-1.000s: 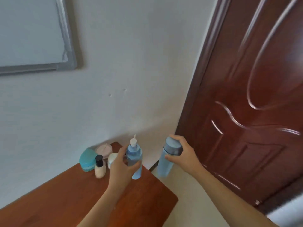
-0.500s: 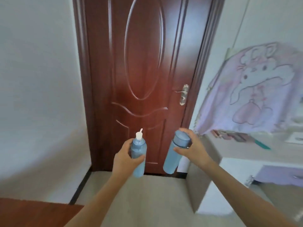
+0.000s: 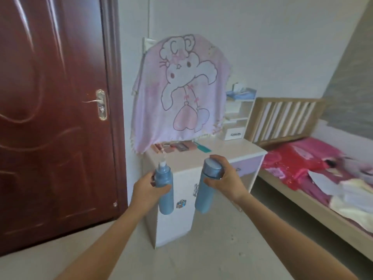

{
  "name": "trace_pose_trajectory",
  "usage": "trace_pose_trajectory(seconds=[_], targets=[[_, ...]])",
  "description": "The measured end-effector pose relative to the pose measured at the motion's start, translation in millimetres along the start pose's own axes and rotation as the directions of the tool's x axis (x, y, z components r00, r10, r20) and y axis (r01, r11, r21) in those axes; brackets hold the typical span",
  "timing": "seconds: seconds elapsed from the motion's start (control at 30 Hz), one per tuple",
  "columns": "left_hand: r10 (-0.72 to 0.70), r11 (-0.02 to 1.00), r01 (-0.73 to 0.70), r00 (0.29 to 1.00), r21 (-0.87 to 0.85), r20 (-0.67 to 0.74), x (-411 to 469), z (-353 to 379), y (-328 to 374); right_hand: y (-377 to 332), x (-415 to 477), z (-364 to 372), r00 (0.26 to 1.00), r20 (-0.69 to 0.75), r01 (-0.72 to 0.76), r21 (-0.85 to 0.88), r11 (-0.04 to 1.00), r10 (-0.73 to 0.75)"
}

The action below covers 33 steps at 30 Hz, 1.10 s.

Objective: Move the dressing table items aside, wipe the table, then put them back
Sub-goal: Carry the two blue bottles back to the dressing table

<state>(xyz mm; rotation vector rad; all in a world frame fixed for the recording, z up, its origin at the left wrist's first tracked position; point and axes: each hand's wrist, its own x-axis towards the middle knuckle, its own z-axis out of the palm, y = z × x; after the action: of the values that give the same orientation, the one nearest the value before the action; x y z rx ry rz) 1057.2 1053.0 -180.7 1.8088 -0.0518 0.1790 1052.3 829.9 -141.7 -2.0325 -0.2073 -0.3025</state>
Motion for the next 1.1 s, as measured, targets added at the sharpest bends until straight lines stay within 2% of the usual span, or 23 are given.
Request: trace_pose_trajectory(seconds=[0.13,0.3,0.67,0.77,0.9,1.1], targets=[[0.034,0.999,-0.034,0.997,0.011,0.069,29.3,50.5,7.9,24.0,14.1,-38.7,0.997,-0.076,-0.035,-0.048,0.998,0.031],[0.060,0.998,-0.062,0.993,0.021,0.097,88.0,92.4,11.6,59.1,54.6,-65.2,0.993,-0.082,-0.088,-0.087,0.992,0.081],[0.039,0.998,-0.033,0.993,-0.053,0.109,263.1,171.0,-13.4,132.3,207.1,-108.2,0.982,-0.149,-0.146,-0.198,0.969,0.117],[0.027,0.999,-0.022,0.993,-0.046,0.115,302.4,193.4,-25.0,162.5,235.2,-112.2,0.968,-0.192,-0.196,-0.166,0.966,0.163],[0.009,1.000,-0.010,0.990,0.002,0.140,336.2,225.3,-39.8,206.8,259.0,-115.6,0.949,-0.181,-0.284,-0.140,0.949,0.257],[-0.023,0.999,0.016,0.989,0.049,0.149,391.3,282.4,-57.9,258.2,314.8,-142.0,0.947,-0.149,-0.301,-0.112,0.947,0.284]])
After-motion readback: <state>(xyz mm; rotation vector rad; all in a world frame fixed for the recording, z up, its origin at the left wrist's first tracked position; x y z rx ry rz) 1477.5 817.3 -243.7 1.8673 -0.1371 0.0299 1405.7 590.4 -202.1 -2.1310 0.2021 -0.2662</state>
